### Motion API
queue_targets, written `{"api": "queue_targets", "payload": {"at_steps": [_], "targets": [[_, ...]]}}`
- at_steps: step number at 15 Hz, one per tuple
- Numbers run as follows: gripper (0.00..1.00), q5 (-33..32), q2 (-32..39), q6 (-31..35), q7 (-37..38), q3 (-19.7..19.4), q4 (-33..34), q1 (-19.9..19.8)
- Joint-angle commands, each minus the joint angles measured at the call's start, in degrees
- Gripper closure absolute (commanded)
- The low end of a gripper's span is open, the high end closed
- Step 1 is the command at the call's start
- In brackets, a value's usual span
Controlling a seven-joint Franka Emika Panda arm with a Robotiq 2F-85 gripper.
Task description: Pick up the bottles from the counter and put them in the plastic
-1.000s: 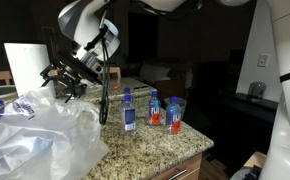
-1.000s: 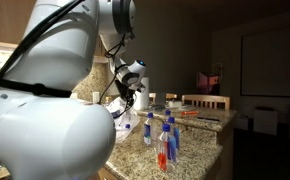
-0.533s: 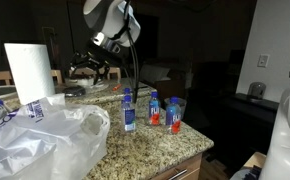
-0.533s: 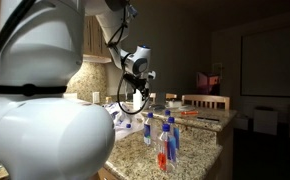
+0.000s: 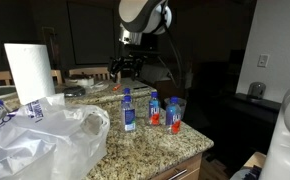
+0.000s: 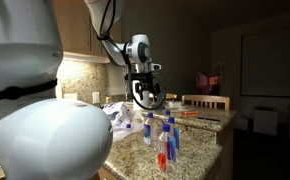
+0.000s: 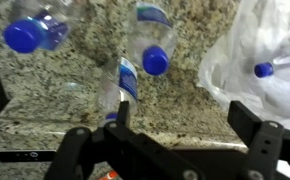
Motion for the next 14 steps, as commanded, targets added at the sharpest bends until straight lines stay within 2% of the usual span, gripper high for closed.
{"api": "queue_targets", "payload": {"at_steps": [1,4,7,11,14], "targets": [[0.0,-4.4,-7.1,-5.6,0.3,1.6,-5.5,-1.6],[0.0,-1.0,-8.4,-2.2,0.7,2.2,-8.7,-0.9],[0.0,0.6,-7.0,5.2,3.2,3.3,-11.8,-1.1],[0.0,-2.3,-4.3,18.2,10.7,4.8,-15.4,-3.8],[0.0,-6.3,-1.9,23.0,15.0,6.5,-15.2,-6.6]]}}
